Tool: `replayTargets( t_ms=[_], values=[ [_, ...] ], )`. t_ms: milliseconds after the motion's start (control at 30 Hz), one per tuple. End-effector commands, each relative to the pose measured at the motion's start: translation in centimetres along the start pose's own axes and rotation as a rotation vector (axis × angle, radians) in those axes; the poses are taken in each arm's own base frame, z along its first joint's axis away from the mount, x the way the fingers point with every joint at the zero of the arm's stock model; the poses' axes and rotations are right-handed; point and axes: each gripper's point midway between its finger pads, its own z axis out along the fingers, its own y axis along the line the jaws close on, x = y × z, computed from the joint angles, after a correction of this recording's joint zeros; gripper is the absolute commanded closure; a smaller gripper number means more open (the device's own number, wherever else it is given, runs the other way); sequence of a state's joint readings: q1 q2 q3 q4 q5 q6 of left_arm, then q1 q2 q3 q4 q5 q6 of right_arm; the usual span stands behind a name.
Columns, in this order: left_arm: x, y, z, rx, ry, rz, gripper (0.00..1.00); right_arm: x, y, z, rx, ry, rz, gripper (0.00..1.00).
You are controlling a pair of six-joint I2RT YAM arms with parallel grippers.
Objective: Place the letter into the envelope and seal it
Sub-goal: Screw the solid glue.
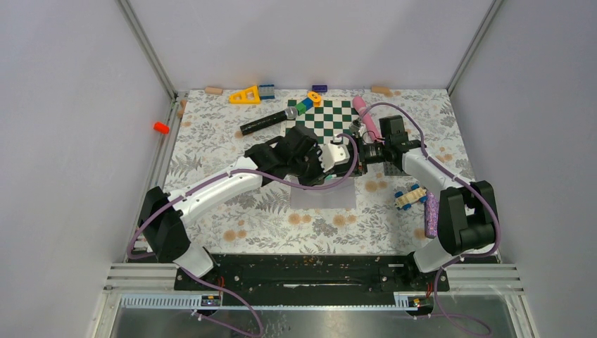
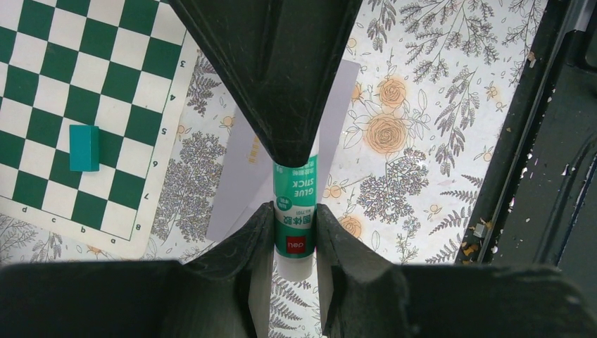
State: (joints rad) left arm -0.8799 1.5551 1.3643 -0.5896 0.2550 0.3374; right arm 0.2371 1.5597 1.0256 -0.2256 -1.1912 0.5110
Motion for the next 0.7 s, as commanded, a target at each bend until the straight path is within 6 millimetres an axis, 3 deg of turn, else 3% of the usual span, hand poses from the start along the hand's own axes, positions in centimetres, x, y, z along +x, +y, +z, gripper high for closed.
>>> replayTargets(
  t_ms=[0, 233, 667],
  values=[
    [-0.72, -0.20, -0.02, 0.008, -0.027, 0.026, 1.00, -0.61, 1.90, -0.56, -0.052, 0.002, -0.047, 0.67],
    [-0.72, -0.18, -0.02, 0.006, -0.027, 0.027, 1.00, -0.15, 2.07, -0.90, -0.053, 0.007, -0.050, 0.60],
    [-0.75, -0.28, -0.03, 0.013, -0.030, 0.029, 1.00, -0.09, 1.57, -1.13, -0.040, 0.007, -0.046, 0.66]
  ],
)
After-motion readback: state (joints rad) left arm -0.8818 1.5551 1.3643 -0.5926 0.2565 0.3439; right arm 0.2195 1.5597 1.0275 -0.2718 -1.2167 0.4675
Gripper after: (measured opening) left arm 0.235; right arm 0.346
